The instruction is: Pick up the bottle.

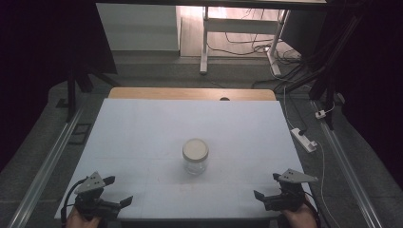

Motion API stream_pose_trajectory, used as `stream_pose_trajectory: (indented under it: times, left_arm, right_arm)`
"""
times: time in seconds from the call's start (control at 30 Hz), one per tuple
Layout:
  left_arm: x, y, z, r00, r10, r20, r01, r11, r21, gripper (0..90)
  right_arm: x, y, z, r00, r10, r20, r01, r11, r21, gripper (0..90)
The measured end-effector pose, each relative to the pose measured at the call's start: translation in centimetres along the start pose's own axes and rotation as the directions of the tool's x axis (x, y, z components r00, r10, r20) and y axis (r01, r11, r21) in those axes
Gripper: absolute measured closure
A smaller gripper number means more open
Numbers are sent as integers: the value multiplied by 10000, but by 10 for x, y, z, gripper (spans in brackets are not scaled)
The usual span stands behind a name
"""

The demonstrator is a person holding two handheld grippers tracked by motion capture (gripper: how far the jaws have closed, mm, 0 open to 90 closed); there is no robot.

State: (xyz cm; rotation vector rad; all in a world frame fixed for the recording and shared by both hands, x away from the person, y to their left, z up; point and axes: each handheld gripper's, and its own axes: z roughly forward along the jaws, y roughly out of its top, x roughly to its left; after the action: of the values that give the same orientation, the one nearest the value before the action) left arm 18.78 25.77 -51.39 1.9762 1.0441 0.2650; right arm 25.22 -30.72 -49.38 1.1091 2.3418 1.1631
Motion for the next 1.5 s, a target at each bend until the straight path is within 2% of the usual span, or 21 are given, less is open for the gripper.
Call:
stream_pose_trajectory:
  times: [0.23,0.33,0.43,0.63,0.87,1.03,1.17,1.23,1.33,1.5]
  left_arm:
    - [-2,9,8,9982,534,287,-532,9986,-79,0]
    - [-3,10,11,9955,795,507,-773,9960,-441,0]
    - [-3,12,13,9943,851,646,-821,9955,-471,0]
    - [-5,17,21,9949,885,478,-861,9951,-491,0]
    - [-5,23,34,9936,875,713,-861,9960,-227,0]
    - [-5,30,42,9933,1066,445,-1039,9929,-583,0]
    - [-3,36,50,9915,1054,761,-1019,9936,-488,0]
    - [-3,41,57,9887,1264,812,-1243,9918,-302,0]
    - [-2,45,62,9864,1353,934,-1334,9907,-261,0]
    - [0,54,71,9864,1217,1107,-1179,9922,-409,0]
  right_arm:
    - [0,0,1,10000,-62,3,62,10000,48,0]
    - [0,0,1,10000,-48,-4,48,10000,46,0]
    - [0,0,1,10000,-57,-5,57,10000,59,0]
    - [1,0,1,10000,-75,18,75,9999,110,0]
    - [1,1,1,10000,-50,20,50,9999,126,0]
    - [1,1,2,10000,-66,27,66,9999,145,0]
    - [1,1,2,10000,-77,40,77,9999,153,0]
    - [1,1,2,10000,-79,45,78,9998,167,0]
    - [1,1,2,10000,-84,35,84,9998,201,0]
    - [1,1,2,9999,-84,56,83,9997,227,0]
